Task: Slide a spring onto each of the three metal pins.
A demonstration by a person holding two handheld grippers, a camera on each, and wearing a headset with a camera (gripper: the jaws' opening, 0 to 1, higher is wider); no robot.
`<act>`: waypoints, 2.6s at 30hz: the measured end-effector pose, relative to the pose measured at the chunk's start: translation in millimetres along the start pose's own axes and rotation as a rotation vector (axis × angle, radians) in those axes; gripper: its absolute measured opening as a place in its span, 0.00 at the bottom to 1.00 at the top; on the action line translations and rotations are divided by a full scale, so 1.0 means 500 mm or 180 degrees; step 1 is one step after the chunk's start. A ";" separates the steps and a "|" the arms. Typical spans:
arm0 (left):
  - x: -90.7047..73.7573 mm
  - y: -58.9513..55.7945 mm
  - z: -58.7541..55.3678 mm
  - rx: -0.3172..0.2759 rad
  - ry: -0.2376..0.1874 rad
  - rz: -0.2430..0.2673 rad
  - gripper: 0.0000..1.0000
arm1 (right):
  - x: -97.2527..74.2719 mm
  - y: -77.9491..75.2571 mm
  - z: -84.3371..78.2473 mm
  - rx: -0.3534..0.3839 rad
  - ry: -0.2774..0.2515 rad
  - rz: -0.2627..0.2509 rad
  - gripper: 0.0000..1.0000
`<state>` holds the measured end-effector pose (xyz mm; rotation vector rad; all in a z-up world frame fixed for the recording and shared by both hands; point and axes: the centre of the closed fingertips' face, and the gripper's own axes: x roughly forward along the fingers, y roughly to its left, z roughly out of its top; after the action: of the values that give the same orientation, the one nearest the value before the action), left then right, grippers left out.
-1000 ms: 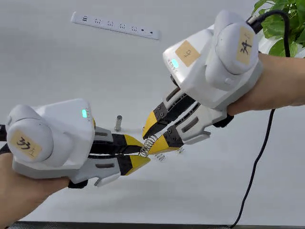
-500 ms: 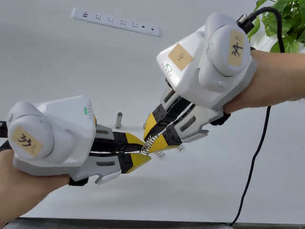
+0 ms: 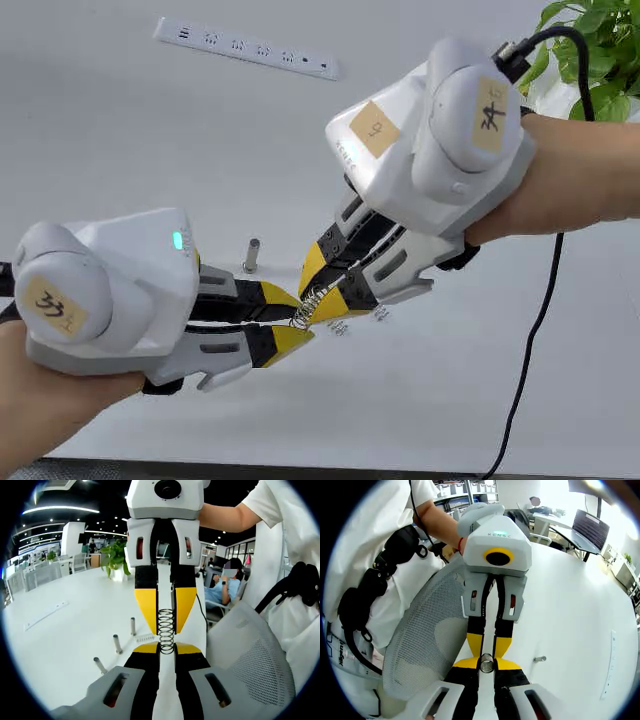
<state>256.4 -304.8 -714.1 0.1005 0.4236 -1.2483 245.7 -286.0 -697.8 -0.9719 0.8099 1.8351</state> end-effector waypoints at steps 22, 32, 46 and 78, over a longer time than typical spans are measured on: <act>-0.070 0.059 -0.040 -0.0118 -0.0052 0.0422 0.29 | -0.039 -0.077 0.016 0.0204 -0.0021 -0.0372 0.06; -0.104 0.094 -0.065 -0.0155 -0.0105 0.0643 0.55 | -0.030 -0.133 0.007 0.0329 0.0111 -0.0587 0.06; -0.110 0.119 -0.072 -0.0205 -0.0343 0.0727 0.94 | 0.010 -0.211 -0.020 0.0435 0.0297 -0.0744 0.06; -0.102 0.129 -0.083 -0.0306 -0.0496 0.0700 0.99 | 0.074 -0.239 -0.056 0.0454 0.0463 -0.0648 0.06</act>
<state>293.1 -225.8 -743.4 -0.0317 0.3272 -1.0097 350.9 -246.6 -759.9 -1.0636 0.8833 1.5259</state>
